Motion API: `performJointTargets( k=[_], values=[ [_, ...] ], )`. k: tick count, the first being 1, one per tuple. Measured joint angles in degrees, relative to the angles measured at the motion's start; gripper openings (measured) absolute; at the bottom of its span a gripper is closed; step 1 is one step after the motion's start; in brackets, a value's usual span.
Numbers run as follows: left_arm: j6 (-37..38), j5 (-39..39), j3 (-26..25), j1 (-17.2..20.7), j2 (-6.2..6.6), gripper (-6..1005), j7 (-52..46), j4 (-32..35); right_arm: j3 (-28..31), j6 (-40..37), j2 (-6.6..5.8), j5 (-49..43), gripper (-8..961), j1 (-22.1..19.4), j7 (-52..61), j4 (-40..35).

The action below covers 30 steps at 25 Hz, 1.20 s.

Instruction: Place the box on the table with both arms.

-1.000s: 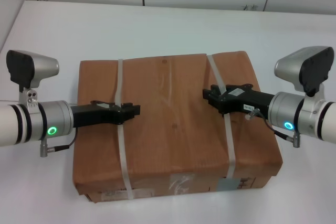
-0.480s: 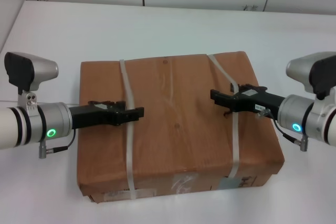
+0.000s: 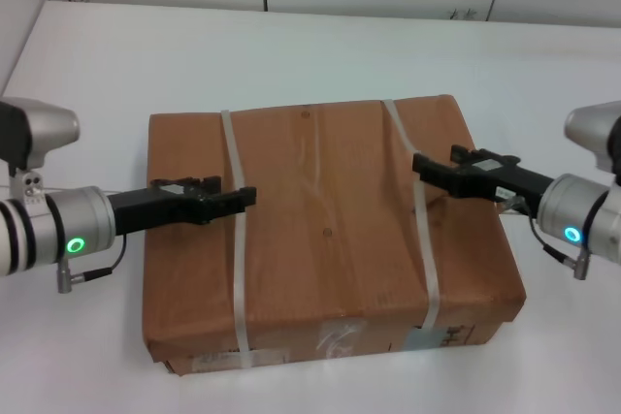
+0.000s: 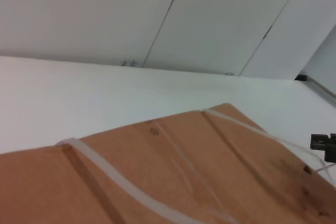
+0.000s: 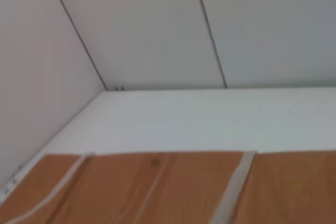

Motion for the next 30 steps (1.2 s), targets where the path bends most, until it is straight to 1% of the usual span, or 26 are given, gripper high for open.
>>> performJointTargets(
  k=[2,6,9,12,13,14,16,18,19,20,21,22,25,27,30],
  values=[
    [1.0,-0.7,0.0,0.3,0.29,709,0.4,0.0,1.0,-1.6,-0.07,0.0,744,-0.5,0.0,-0.9],
    [6.0,-4.6,-0.1,1.8,1.01,709,4.8,-0.1,2.6,-6.8,-0.15,0.0,745,-1.6,0.0,-4.0],
    [13.0,-8.5,-0.1,3.7,1.95,708,9.3,-0.1,2.4,-11.0,-0.23,-0.1,745,-1.8,-0.4,-6.4],
    [19.8,-10.2,0.0,4.7,2.74,707,13.1,-0.1,1.3,-18.7,-0.28,-0.6,744,-2.1,-3.4,-9.4],
    [22.0,-10.2,0.2,4.9,3.00,707,14.3,-0.1,-0.9,-25.0,-0.33,-0.7,744,-2.3,-5.5,-11.7],
    [24.1,-10.2,0.3,5.0,3.29,707,15.4,-0.1,-0.9,-25.0,-0.33,-0.7,746,-2.3,-5.5,-11.7],
    [28.1,-9.2,0.6,5.1,3.97,707,17.2,-0.1,-4.9,-30.8,-0.38,-0.8,750,-2.2,-6.2,-14.3],
    [34.3,-6.2,0.6,4.8,5.06,706,19.7,-0.5,-8.4,-35.2,-0.44,-0.8,753,-2.0,-6.2,-16.7],
    [34.3,-6.2,0.6,4.8,5.06,706,19.7,-0.5,-9.9,-38.1,-0.48,-0.8,755,-1.9,-6.1,-17.8],
    [37.0,-4.8,0.6,4.5,5.35,706,20.2,-0.9,-11.1,-40.3,-0.50,-0.8,757,-1.9,-6.1,-18.7],
    [39.1,-4.1,0.6,4.2,5.54,706,20.2,-1.3,-13.2,-45.1,-0.59,-0.8,759,-1.9,-5.7,-20.4],
    [41.3,-3.4,0.6,3.9,5.71,706,20.2,-1.7,-13.2,-45.1,-0.59,-0.8,761,-1.9,-5.7,-20.4],
    [46.2,-2.9,0.6,3.6,6.04,705,20.2,-2.1,-14.7,-51.9,-0.63,-0.8,766,-1.9,-5.7,-22.5],
    [47.1,-2.9,0.6,3.5,6.12,705,20.5,-2.1,-15.1,-55.0,-0.63,-0.8,770,-2.0,-5.8,-23.3],
    [47.2,-2.9,0.6,3.5,6.14,704,21.1,-2.1,-15.2,-57.1,-0.62,-0.7,789,-2.3,-5.8,-24.0]
  ],
)
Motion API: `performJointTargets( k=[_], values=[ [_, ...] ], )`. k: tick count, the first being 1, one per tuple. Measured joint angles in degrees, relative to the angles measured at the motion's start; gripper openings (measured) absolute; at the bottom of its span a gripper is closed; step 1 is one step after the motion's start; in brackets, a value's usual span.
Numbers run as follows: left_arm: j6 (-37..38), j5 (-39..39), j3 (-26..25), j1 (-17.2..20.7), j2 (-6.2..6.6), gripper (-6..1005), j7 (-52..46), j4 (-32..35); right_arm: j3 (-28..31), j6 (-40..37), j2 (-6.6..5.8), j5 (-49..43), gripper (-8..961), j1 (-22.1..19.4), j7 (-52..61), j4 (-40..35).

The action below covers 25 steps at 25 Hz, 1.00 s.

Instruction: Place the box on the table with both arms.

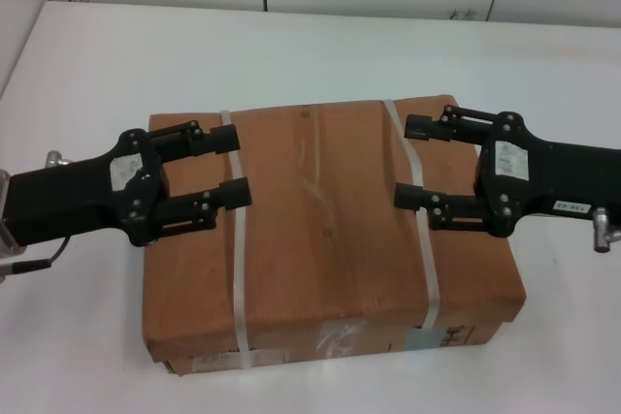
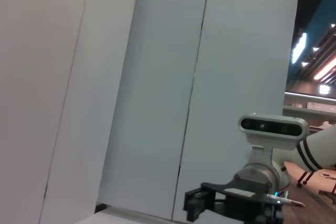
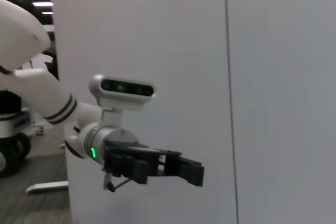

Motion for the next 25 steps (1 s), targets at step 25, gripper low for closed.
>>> performJointTargets(
  k=[25],
  values=[
    [-0.6,-0.6,0.0,-0.2,-1.48,703,1.9,0.0,-3.4,1.7,0.40,0.2,802,-1.5,-4.5,0.6]
  ],
)
